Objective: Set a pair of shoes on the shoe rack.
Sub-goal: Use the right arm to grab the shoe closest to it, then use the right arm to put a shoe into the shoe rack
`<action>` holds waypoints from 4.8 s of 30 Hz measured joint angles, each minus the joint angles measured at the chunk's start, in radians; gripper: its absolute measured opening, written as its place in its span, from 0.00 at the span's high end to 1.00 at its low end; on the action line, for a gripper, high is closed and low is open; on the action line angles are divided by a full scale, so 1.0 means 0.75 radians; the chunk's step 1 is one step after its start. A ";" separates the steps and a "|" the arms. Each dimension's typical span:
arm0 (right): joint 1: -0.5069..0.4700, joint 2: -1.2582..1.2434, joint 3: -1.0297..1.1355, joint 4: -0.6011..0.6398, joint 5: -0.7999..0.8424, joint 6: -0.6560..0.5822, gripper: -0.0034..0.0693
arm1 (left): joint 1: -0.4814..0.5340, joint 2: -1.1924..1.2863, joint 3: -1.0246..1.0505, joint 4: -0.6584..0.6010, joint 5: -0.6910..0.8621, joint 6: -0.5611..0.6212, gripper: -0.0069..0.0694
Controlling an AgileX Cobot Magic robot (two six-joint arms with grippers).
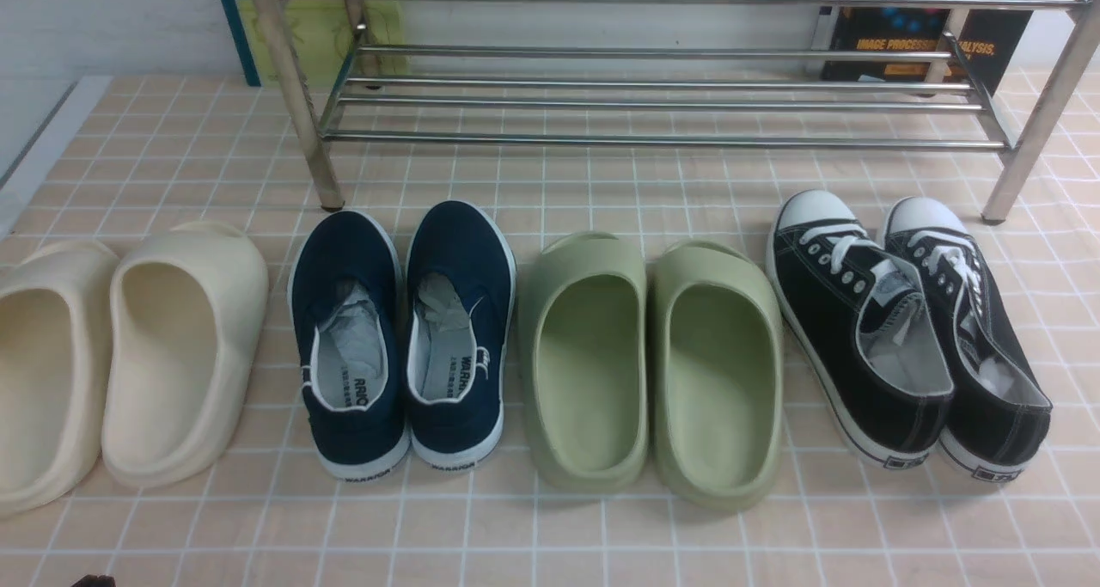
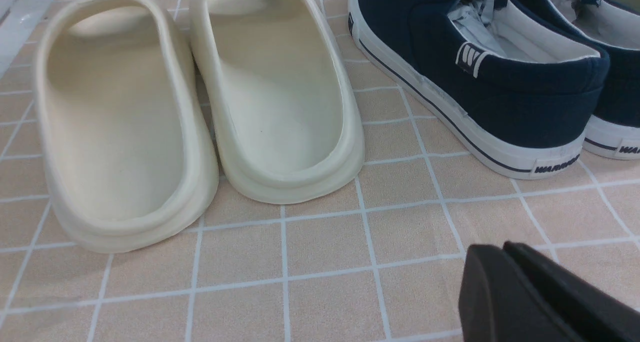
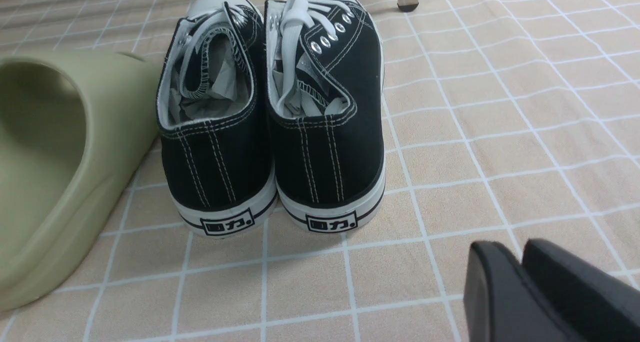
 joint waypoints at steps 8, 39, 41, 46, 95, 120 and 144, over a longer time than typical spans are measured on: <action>0.000 0.000 0.000 0.000 0.000 0.000 0.81 | 0.000 0.000 0.000 0.000 0.000 0.000 0.86; 0.000 0.000 0.000 0.000 -0.001 0.000 0.76 | 0.000 0.000 0.000 0.001 0.000 0.000 0.82; 0.000 0.000 0.000 -0.006 -0.015 0.000 0.76 | 0.000 0.000 0.000 0.001 0.000 -0.001 0.82; 0.000 0.000 0.014 -0.010 -0.248 0.000 0.76 | 0.000 0.000 0.000 0.001 0.000 -0.001 0.81; 0.002 1.520 -0.957 0.369 0.406 -0.340 0.97 | 0.000 0.000 0.000 0.010 0.000 -0.003 0.75; 0.404 2.271 -1.492 0.172 0.446 -0.514 0.43 | 0.000 0.000 0.000 0.010 0.000 -0.003 0.74; 0.413 2.284 -1.830 0.209 0.624 -0.493 0.95 | 0.000 0.000 0.000 0.011 0.000 -0.004 0.72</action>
